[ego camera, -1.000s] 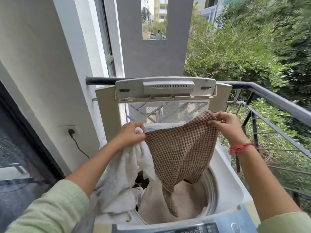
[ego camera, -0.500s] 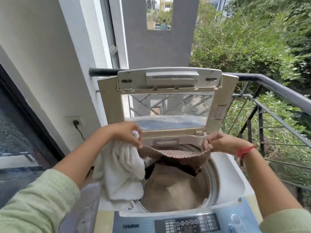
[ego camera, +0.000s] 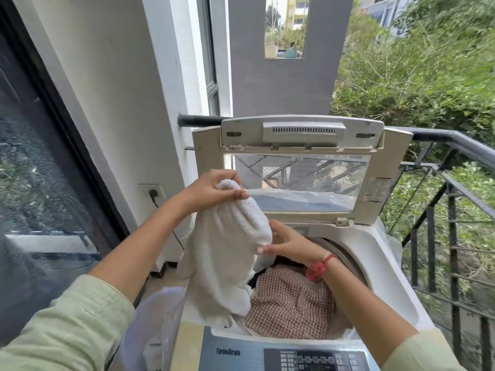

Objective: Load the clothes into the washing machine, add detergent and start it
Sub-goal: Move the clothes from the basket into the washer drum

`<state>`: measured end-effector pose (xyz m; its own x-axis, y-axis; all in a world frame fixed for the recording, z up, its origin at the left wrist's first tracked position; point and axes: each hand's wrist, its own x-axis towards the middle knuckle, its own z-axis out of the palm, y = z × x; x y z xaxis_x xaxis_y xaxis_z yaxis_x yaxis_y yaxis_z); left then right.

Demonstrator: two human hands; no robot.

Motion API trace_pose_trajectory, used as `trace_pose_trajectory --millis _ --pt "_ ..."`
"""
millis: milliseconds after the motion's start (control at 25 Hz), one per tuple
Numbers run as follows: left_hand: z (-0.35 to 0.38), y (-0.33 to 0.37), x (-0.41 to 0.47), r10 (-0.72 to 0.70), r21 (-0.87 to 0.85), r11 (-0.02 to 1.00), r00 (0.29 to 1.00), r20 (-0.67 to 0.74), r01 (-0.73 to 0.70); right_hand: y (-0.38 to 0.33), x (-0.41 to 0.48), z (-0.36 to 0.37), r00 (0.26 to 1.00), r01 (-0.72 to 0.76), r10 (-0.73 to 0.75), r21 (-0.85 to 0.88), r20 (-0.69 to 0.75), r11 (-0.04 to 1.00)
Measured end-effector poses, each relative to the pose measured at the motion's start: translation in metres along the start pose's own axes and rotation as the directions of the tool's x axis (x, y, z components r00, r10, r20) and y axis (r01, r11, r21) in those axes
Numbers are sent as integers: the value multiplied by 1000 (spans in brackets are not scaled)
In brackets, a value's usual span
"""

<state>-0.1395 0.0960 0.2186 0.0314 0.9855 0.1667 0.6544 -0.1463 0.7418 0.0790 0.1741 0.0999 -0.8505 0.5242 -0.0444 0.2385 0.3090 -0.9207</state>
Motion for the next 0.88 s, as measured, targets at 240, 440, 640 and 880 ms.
trace_pose_trajectory --millis 240,440,640,880 --pt "-16 -15 -21 -135 205 972 988 73 117 -42 0 -37 819 234 29 379 -574 895" --pt "47 -33 -27 -219 202 962 964 154 186 -92 -31 -46 673 362 -194 90 -713 928" --pt "87 -40 -8 -337 -560 802 932 -136 208 -109 -98 -97 552 266 -206 -63 -808 962" --pt "90 13 42 68 -258 955 956 -285 -145 -113 -141 -109 643 313 53 325 -764 892"
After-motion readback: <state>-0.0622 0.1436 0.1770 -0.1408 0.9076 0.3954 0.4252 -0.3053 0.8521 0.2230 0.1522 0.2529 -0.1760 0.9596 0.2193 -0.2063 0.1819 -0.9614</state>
